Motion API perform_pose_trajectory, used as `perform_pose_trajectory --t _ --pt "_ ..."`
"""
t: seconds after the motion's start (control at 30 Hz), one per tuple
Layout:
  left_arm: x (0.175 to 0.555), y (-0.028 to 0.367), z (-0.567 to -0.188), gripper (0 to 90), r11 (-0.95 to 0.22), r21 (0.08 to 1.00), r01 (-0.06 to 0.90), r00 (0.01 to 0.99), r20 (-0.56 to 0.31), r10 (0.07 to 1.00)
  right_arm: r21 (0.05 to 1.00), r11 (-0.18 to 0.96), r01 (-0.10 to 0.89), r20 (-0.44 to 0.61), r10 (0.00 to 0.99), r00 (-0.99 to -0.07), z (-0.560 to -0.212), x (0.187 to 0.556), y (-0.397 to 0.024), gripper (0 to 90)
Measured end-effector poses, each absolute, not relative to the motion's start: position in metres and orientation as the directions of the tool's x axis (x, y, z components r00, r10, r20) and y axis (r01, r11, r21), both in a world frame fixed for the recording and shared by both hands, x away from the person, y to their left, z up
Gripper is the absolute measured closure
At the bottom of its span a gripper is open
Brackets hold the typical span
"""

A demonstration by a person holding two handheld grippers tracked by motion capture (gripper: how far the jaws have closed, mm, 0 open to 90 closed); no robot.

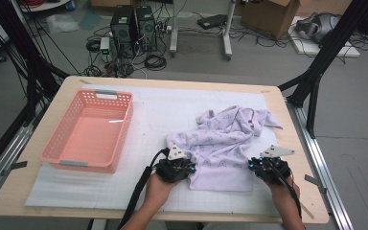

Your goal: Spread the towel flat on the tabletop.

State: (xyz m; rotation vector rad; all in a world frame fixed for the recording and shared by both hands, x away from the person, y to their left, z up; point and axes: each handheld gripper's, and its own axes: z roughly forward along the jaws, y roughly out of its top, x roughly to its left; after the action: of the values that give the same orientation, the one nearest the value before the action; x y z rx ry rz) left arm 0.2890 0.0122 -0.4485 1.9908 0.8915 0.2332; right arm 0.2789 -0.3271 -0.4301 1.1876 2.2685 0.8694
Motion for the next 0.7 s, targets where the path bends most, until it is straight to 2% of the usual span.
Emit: perform_pose_trajectory --t 0.07,0.27,0.43,0.6,0.7 --pt "0.286 0.023 -0.447 80.7 -0.3 0.812 0.5 0.71 -0.186 0.679 0.704 0.429 0.566 -0.086 0.842 -0.533 -0.43 0.278 -0.329 78.6" --pt "0.273 0.083 -0.45 82.4 -0.219 0.813 0.539 0.63 -0.217 0.746 0.705 0.411 0.578 -0.073 0.853 -0.517 -0.43 0.277 -0.334 85.0" --pt "0.254 0.111 -0.449 82.5 -0.196 0.823 0.533 0.61 -0.214 0.763 0.721 0.375 0.583 -0.034 0.859 -0.51 -0.429 0.276 -0.333 77.1" --pt "0.238 0.123 -0.444 81.2 -0.177 0.822 0.541 0.601 -0.231 0.766 0.733 0.353 0.581 -0.023 0.867 -0.497 -0.427 0.272 -0.334 70.8" --pt "0.228 0.126 -0.444 79.6 -0.184 0.815 0.55 0.608 -0.239 0.757 0.741 0.329 0.585 0.027 0.856 -0.516 -0.426 0.267 -0.333 64.9"
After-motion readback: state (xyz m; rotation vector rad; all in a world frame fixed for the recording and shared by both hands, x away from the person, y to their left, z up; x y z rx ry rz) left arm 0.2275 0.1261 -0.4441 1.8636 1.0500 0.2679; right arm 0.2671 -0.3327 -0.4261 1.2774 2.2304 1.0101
